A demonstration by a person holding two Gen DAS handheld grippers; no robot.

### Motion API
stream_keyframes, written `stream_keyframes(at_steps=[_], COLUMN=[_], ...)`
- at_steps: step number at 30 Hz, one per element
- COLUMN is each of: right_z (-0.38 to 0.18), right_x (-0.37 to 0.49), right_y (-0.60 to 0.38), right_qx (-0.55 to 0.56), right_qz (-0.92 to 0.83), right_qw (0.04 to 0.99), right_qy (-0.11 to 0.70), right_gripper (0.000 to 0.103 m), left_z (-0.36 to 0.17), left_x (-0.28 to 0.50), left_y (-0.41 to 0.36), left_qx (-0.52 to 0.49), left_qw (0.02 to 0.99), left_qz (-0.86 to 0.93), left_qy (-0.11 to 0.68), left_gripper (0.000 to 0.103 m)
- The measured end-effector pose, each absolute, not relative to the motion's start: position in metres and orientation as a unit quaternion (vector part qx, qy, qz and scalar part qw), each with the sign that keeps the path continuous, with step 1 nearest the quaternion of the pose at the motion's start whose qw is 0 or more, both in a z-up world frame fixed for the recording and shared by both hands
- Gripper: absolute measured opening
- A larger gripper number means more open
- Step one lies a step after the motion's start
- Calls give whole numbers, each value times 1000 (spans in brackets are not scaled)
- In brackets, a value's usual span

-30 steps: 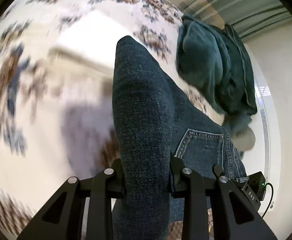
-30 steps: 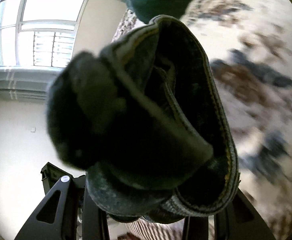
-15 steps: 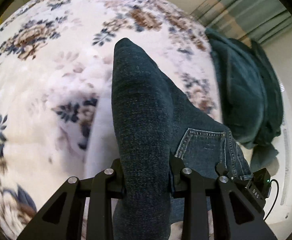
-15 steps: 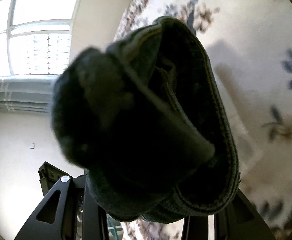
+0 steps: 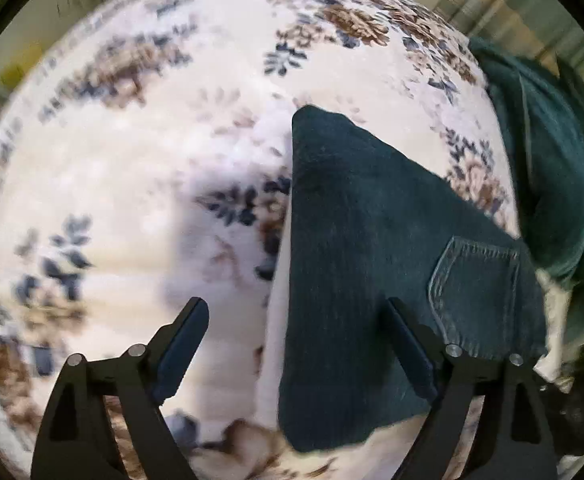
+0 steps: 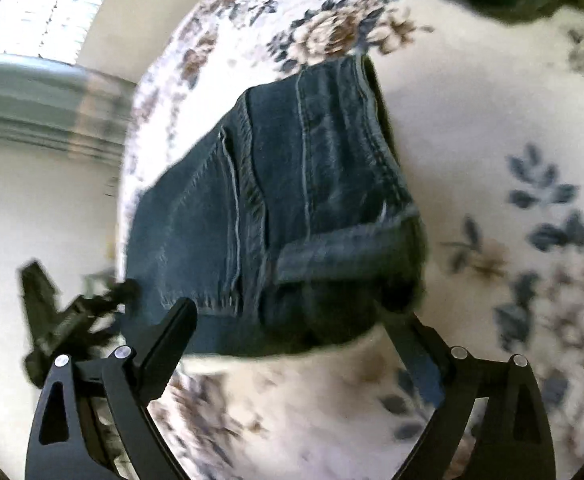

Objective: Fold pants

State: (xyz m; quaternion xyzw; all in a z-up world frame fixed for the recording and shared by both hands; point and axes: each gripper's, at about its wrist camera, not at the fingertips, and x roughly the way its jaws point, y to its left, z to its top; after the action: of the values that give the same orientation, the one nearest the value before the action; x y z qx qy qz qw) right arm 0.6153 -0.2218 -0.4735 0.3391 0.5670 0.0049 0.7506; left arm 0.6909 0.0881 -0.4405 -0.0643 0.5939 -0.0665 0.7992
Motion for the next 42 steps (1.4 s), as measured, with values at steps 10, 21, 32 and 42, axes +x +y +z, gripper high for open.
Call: stream_keyframes(at_steps=[10,21,32,42], right_z=[-328,-151,15,119], right_x=[579,454,294,178], right_y=[-196,-190,-166,-142], right_qx=[110,91,42,24], right_qz=[-131,-118,-86,-91], right_qw=[826,862,904,924], right_qy=[537,485,416,372], right_gripper=[103,103,103,103], left_z=[-359,-214,-92,-21], left_x=[618,488,330,244], left_y=[51,44,61,82], left_qx=[20,23,24,8], left_qw=[835,877,913,928], left_qz=[-41,-45,-23,-28], left_qy=[549,478,407,372], left_gripper=[96,96,96,96])
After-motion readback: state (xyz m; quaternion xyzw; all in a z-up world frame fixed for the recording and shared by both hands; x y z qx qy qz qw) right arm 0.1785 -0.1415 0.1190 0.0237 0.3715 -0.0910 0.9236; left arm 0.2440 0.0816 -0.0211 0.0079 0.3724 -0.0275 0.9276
